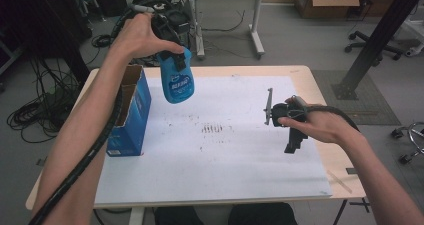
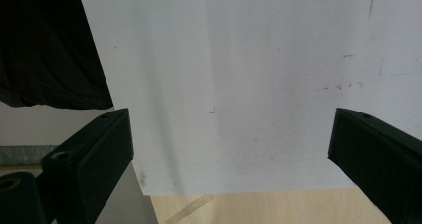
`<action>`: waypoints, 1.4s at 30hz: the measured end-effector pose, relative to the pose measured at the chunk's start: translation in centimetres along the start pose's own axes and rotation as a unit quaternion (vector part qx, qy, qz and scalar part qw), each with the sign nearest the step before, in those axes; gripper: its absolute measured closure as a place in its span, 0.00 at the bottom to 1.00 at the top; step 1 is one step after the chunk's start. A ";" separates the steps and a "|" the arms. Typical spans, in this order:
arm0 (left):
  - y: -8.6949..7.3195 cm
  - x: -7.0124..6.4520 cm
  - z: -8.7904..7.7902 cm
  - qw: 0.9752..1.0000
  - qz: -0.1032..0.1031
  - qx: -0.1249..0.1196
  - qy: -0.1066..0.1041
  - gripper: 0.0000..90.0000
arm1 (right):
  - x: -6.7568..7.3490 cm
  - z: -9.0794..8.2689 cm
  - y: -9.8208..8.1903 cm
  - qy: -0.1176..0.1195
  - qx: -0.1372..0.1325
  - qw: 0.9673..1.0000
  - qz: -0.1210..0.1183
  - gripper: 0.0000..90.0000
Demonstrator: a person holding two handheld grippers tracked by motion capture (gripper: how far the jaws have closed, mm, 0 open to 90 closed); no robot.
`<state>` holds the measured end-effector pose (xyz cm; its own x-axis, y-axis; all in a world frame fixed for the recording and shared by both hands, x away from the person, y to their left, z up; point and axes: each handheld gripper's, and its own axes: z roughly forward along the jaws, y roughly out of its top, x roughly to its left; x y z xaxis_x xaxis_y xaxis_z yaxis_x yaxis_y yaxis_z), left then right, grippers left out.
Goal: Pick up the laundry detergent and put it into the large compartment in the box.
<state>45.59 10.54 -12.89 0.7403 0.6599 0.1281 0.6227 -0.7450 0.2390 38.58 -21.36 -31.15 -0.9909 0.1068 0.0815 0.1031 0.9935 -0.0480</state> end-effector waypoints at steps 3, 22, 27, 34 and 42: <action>-1.0 0.6 -0.8 1.000 -0.026 -0.002 0.005 0.42 | -0.2 0.0 0.1 -0.001 -0.003 1.000 -0.002 0.04; -8.9 4.8 -4.4 0.971 -0.232 -0.007 0.056 0.42 | -0.4 -0.3 0.0 -0.005 -0.008 1.000 -0.002 0.04; -10.4 5.4 -4.7 0.960 -0.274 -0.019 0.063 0.42 | -0.4 -0.3 0.1 -0.008 -0.007 1.000 -0.001 0.04; -12.2 5.7 -4.2 0.945 -0.318 -0.014 0.082 0.42 | -0.4 -0.2 0.2 -0.011 -0.005 1.000 -0.003 0.04; -14.0 6.3 -3.0 0.931 -0.352 -0.008 0.094 0.42 | -0.4 0.0 0.5 -0.011 -0.003 1.000 -0.005 0.04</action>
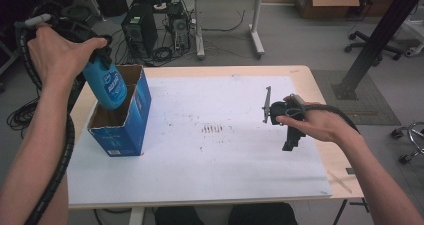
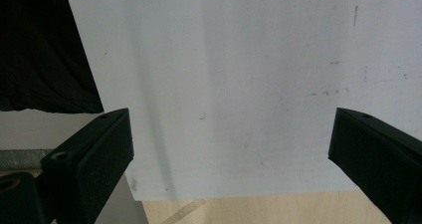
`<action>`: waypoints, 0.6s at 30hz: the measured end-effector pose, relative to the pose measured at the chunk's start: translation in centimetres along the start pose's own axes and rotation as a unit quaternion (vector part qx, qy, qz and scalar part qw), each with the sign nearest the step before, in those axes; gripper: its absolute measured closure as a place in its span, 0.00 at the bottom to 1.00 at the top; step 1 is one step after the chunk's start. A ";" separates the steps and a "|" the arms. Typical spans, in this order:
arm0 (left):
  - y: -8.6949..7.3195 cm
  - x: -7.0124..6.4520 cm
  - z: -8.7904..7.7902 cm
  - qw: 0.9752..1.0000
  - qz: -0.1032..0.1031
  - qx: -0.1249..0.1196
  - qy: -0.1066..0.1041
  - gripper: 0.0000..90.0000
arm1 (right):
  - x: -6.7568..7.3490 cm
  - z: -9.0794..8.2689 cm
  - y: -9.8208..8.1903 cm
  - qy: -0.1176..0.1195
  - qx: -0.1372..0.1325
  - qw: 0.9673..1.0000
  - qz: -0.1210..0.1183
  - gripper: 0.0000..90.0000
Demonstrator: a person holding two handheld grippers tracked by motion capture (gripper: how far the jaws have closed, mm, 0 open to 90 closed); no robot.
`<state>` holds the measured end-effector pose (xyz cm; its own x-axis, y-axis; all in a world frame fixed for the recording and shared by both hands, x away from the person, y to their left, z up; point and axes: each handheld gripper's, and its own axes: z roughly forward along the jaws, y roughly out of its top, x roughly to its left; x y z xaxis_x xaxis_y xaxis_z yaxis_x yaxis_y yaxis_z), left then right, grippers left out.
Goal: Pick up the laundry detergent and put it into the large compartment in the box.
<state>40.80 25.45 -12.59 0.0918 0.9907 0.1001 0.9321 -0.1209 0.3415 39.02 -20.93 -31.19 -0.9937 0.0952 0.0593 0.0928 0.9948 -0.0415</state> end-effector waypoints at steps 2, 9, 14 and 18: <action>-0.3 0.2 0.6 1.000 -0.005 0.003 -0.003 0.42 | -0.1 0.1 0.1 0.000 -0.002 1.000 -0.004 0.04; -1.1 0.4 2.8 1.000 -0.009 0.010 -0.004 0.42 | -0.2 0.5 0.6 0.002 0.005 1.000 -0.005 0.04; -1.7 0.4 4.5 1.000 -0.015 0.013 -0.010 0.42 | -0.2 0.4 0.6 0.000 0.003 1.000 -0.006 0.04; -2.0 0.3 5.6 1.000 -0.016 0.017 -0.013 0.42 | -0.2 0.4 0.5 -0.001 0.002 1.000 -0.008 0.04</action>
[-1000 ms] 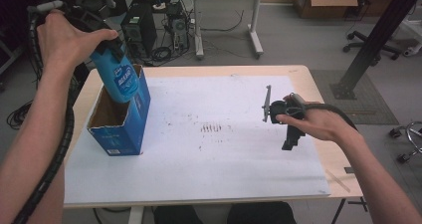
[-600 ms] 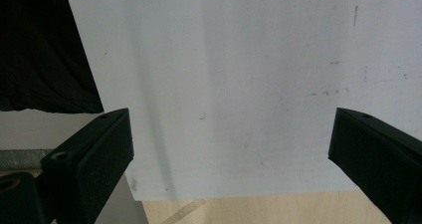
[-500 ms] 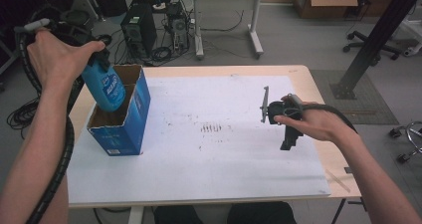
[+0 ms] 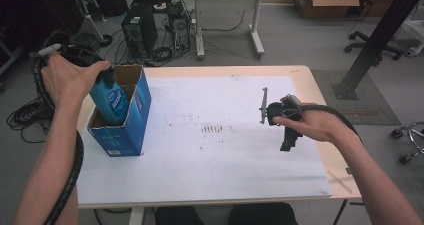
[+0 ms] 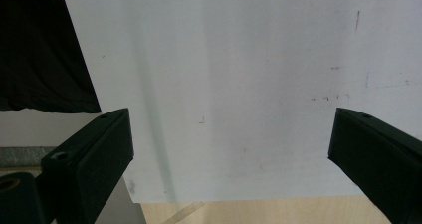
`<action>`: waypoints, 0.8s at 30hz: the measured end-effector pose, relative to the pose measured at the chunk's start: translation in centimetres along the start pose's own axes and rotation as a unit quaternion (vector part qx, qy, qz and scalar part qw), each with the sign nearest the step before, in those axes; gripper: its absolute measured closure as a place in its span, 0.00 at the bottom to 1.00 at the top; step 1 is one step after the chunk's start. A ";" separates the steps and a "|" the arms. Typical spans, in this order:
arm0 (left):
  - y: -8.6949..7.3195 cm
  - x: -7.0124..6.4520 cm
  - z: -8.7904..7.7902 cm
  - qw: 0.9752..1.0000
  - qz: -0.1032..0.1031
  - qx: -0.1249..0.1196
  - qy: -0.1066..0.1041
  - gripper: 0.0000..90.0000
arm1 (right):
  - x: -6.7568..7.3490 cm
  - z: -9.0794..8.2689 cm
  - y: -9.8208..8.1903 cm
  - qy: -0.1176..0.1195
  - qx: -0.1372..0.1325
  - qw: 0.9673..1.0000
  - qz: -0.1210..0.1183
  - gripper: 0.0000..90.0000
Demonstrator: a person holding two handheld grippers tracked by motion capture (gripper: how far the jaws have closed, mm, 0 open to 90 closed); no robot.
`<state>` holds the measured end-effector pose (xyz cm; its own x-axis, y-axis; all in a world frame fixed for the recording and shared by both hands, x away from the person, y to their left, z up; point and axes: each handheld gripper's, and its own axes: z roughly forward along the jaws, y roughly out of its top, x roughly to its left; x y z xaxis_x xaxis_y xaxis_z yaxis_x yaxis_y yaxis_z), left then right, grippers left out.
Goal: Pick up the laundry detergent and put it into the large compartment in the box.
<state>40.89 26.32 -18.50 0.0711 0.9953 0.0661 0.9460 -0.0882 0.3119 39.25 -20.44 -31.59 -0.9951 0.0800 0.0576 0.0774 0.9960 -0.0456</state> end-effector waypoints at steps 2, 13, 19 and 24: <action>-0.2 0.0 0.8 1.000 0.001 0.001 0.000 0.42 | 0.1 0.0 0.0 -0.001 0.000 1.000 0.001 0.04; -0.8 -0.1 3.9 1.000 -0.001 0.012 -0.006 0.42 | 0.1 -0.1 0.0 0.002 0.002 1.000 0.004 0.04; -1.2 -0.3 5.3 1.000 -0.002 0.016 -0.006 0.42 | 0.2 -0.3 0.0 0.002 0.000 1.000 0.003 0.04; -1.4 -0.3 6.0 1.000 -0.004 0.018 -0.008 0.42 | 0.3 -0.4 -0.1 0.001 0.000 1.000 0.003 0.04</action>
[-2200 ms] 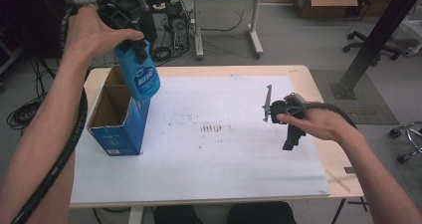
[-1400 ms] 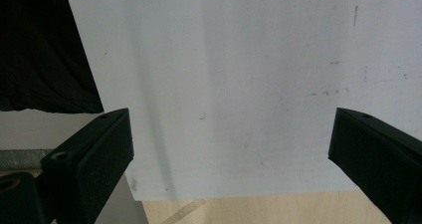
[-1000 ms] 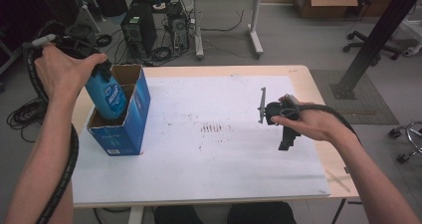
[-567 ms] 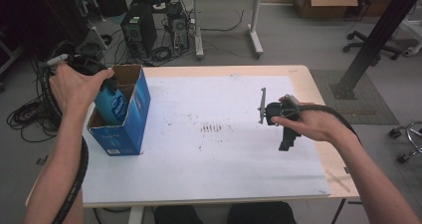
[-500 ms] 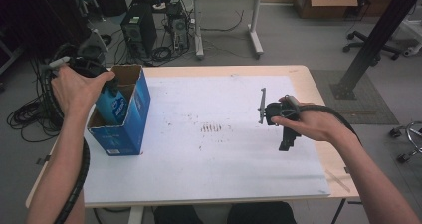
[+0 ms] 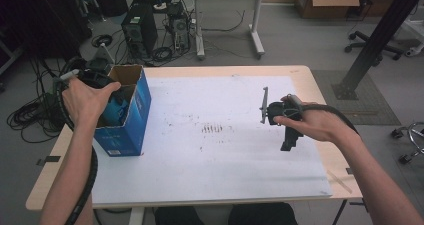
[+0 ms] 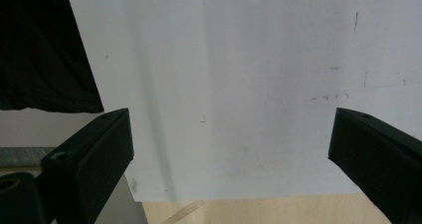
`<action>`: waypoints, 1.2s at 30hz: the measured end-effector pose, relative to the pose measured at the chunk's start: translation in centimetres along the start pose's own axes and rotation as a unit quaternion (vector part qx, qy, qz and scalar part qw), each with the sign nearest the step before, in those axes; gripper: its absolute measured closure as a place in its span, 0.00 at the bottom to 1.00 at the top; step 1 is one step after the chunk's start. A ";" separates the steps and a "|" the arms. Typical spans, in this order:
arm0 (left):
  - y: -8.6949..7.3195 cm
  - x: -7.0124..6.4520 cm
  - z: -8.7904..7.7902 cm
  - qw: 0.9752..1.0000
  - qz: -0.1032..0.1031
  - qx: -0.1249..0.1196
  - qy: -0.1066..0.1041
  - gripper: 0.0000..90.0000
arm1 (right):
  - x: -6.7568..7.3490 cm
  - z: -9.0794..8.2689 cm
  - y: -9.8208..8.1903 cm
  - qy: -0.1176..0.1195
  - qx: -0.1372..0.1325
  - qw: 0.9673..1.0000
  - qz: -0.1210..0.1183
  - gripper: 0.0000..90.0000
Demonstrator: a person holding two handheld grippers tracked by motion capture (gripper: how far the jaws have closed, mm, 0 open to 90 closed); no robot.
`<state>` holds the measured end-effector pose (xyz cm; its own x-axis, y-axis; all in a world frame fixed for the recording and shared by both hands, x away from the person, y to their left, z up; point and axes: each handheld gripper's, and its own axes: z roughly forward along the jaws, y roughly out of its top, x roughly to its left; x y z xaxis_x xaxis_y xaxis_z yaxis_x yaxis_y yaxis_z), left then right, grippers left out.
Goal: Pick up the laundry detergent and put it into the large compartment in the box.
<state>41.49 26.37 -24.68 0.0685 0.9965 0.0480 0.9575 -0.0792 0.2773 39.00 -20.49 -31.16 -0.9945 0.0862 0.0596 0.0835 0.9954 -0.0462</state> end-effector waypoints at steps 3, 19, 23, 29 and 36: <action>-0.1 0.0 0.4 1.000 -0.001 0.002 0.001 0.42 | 0.0 -0.1 -0.1 0.000 0.001 1.000 -0.001 0.04; -0.5 -0.2 1.7 1.000 -0.004 -0.003 0.004 0.42 | 0.1 0.0 0.0 -0.001 0.000 1.000 -0.003 0.04; -0.7 -0.3 1.9 1.000 -0.001 -0.003 0.007 0.42 | 0.1 0.0 0.0 -0.003 0.000 1.000 -0.005 0.04; -0.9 -0.3 2.3 1.000 -0.002 -0.004 0.011 0.42 | 0.1 0.2 0.0 -0.003 -0.001 1.000 -0.005 0.04; -1.2 -0.2 2.5 1.000 -0.002 -0.011 0.011 0.42 | 0.2 0.2 0.1 -0.002 -0.001 1.000 -0.005 0.04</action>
<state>41.05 26.31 -27.42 0.0572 0.9960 0.0684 0.9516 -0.0751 0.2979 38.82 -20.40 -31.35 -0.9956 0.0757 0.0552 0.0733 0.9963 -0.0441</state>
